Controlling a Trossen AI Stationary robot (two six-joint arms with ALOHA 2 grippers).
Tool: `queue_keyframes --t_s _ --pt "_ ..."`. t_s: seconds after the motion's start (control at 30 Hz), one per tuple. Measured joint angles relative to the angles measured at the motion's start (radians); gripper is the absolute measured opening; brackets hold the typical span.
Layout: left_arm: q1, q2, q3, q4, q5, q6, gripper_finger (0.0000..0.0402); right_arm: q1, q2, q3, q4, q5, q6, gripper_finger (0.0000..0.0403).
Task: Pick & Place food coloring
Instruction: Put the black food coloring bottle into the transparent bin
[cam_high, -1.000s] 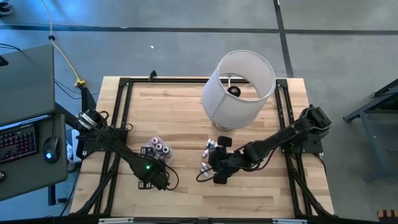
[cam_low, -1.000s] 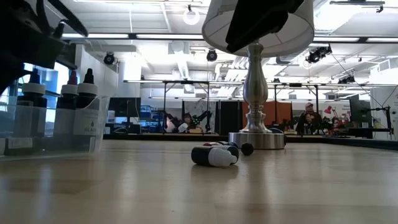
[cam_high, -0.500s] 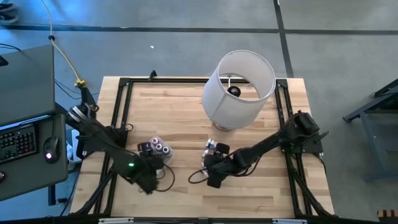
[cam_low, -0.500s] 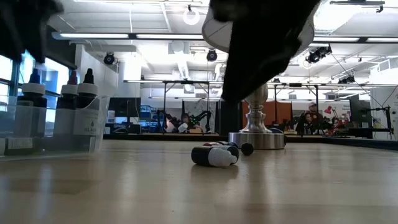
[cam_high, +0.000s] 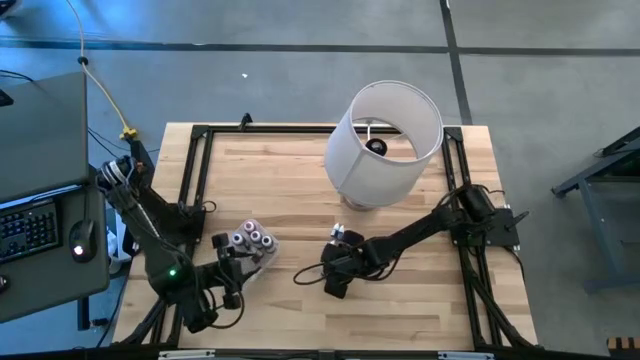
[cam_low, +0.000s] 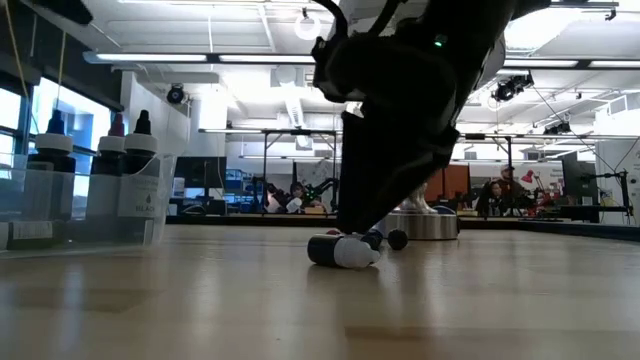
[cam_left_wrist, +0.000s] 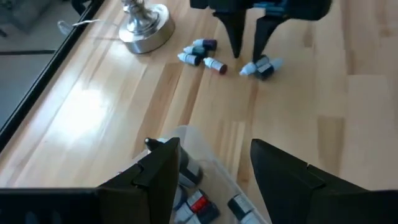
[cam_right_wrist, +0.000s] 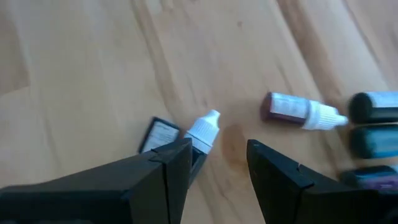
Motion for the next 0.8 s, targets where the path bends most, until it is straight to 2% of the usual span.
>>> queue_keyframes --t_s 0.17,0.5,0.8 --pt "0.002 0.000 -0.049 0.038 -0.002 -0.027 0.0193 0.000 0.003 0.000 0.012 -0.006 -0.001 0.0149" --pt "0.001 0.000 -0.054 0.059 0.027 -0.058 0.0193 -0.011 0.014 -0.003 0.000 -0.045 -0.015 0.0149" --pt "0.001 0.000 -0.054 0.061 0.031 -0.054 0.0193 -0.011 0.052 0.003 -0.022 -0.041 -0.216 0.0149"
